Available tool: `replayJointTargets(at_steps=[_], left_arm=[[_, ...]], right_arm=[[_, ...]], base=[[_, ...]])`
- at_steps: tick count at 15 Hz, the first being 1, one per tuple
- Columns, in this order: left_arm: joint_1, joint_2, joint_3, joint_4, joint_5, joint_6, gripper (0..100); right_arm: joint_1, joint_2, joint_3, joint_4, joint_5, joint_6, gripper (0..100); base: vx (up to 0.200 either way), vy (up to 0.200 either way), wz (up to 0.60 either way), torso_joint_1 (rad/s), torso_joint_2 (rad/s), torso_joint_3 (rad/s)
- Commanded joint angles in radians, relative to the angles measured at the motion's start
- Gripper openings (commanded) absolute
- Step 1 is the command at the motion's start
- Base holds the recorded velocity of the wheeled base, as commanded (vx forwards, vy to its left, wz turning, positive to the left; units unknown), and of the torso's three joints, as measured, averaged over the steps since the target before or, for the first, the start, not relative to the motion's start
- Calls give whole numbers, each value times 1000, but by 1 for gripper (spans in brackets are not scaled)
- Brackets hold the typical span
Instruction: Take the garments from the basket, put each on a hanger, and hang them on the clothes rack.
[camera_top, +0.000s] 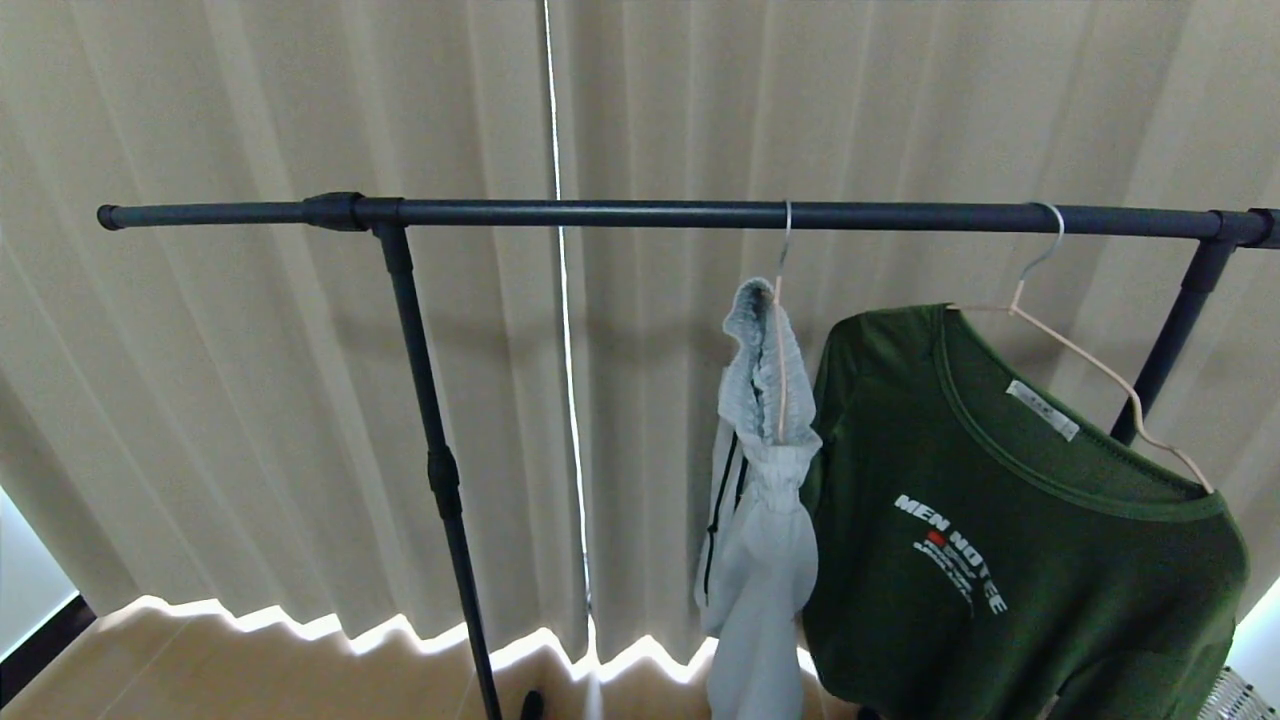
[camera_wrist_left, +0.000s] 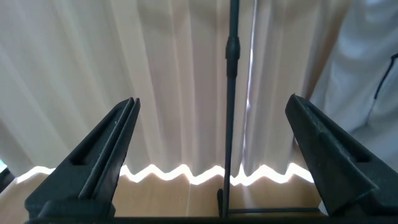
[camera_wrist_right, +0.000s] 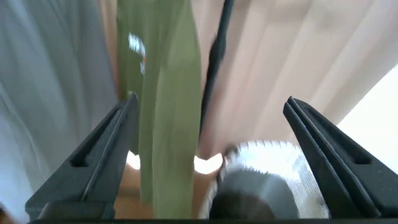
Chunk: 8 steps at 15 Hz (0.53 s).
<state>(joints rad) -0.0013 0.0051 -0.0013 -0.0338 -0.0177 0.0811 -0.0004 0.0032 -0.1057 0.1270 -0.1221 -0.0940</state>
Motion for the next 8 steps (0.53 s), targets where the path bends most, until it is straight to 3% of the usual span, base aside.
replayJointTargets(at_steps=[1,4,8], left_arm=[[0,-4,1,0,-1,-1,100],[0,-4,1,0,-1,-1,100],[0,-4,1,0,-2,-1,100]], right_arm=[[0,-2,106,-138,29,13,100],[0,-2,106,-162,164,77,100],[0,-2,106,-161,168,86,100]], base=[[0,0,0,0,0,0],[0,0,0,0,0,0],[0,0,0,0,0,0]])
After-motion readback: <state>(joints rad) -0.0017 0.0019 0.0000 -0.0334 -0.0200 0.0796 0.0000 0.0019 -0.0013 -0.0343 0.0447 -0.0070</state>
